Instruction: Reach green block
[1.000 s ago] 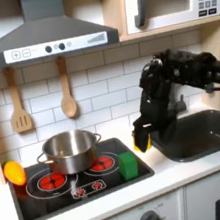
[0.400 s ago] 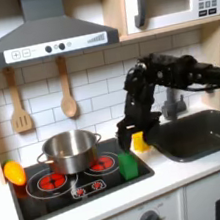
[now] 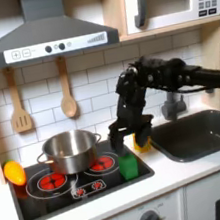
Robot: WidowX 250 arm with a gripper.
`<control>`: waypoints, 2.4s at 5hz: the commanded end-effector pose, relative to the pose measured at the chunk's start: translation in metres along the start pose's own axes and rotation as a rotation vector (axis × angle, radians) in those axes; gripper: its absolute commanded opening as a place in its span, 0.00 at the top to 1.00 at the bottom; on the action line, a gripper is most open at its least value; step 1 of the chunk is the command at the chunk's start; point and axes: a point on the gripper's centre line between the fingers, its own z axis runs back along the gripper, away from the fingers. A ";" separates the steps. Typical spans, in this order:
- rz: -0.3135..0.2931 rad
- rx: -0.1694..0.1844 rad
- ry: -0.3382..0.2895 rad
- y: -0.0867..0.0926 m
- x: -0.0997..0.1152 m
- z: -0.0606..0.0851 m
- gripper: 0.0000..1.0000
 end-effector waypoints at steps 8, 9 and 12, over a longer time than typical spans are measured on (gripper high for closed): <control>-0.022 -0.001 -0.010 -0.005 0.008 -0.031 0.00; -0.029 -0.007 -0.010 -0.010 0.011 -0.035 0.00; -0.025 -0.001 0.037 -0.011 0.009 -0.052 0.00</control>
